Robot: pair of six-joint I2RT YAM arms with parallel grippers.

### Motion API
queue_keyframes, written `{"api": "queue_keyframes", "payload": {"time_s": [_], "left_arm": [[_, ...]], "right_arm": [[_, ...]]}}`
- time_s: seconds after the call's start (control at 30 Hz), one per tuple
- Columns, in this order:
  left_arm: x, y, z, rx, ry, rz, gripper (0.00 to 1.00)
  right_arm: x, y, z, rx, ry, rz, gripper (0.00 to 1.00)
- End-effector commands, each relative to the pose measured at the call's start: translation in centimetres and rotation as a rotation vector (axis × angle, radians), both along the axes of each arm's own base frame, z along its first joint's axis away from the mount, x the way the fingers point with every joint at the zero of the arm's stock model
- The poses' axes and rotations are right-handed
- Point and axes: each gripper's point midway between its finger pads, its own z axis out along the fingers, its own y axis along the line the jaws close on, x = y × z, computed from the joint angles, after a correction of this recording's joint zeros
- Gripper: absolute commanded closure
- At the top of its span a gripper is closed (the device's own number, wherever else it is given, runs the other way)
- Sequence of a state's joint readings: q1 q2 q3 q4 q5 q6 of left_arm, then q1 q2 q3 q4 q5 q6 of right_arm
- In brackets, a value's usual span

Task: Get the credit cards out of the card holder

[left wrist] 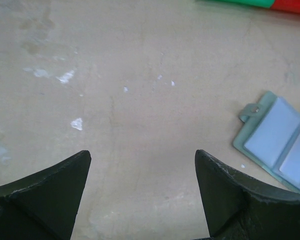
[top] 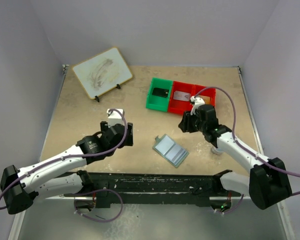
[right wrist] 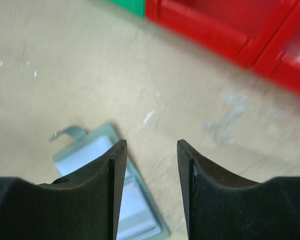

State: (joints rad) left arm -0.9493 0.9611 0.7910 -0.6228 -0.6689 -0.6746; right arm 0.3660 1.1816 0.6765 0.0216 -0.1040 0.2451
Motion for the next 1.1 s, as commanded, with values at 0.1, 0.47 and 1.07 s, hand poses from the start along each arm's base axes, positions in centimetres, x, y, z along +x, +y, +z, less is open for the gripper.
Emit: {"api": "queue_keyframes", "payload": {"time_s": [0.1,0.47,1.07], "left_arm": [[-1.7,-9.2,-4.0,-0.407,0.159,-0.179,0.22],[-3.9,-16.0,-7.8,-0.49,0.288,-0.263,0.27],[-2.3,-18.0,-10.6,-0.512,0.256,-0.153,0.47]], "right_arm": [[-4.7,1.8,-2.8,0.214,0.217,-0.033,0.51],[-6.8,1.4,-6.8,0.231,0.37,-0.113,0.46],[-12.6,3.2,-9.4,0.354,0.52,-0.085,0.49]]}}
